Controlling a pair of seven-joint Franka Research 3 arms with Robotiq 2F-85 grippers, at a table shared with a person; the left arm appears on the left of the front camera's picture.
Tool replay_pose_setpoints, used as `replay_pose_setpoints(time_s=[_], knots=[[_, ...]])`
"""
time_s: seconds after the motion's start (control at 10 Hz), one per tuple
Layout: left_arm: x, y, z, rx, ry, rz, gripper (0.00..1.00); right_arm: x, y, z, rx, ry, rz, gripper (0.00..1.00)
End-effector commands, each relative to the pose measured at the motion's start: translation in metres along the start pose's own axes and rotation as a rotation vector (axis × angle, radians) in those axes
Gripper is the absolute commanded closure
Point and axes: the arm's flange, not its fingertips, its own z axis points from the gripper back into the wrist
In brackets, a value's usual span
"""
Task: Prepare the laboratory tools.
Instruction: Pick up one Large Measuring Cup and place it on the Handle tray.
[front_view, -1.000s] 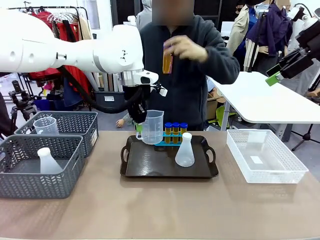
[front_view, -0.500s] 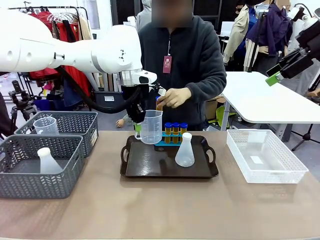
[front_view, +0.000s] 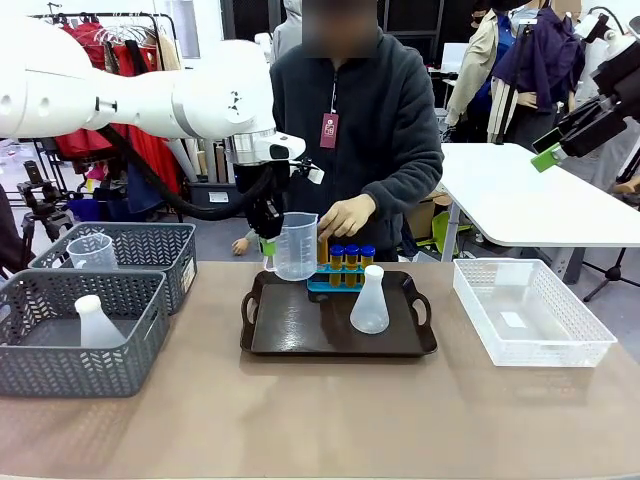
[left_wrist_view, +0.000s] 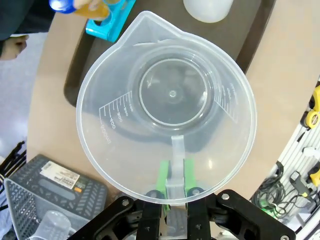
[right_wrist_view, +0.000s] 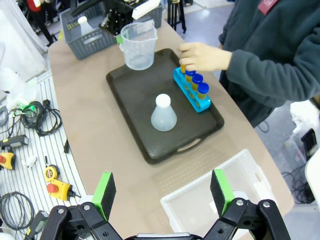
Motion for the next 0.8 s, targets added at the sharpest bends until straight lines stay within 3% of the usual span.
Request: replay_pose_setpoints(time_s=[0.0, 0.7], knots=[[-0.022, 0.0, 0.002, 0.005, -0.036, 0.038, 1.0, 0.002, -0.001, 0.0, 0.007, -0.018, 0.002, 0.0], [-0.048, 0.013, 0.023, 0.07, -0.081, 0.177, 1.0, 0.002, -0.001, 0.0, 0.007, -0.018, 0.002, 0.0]])
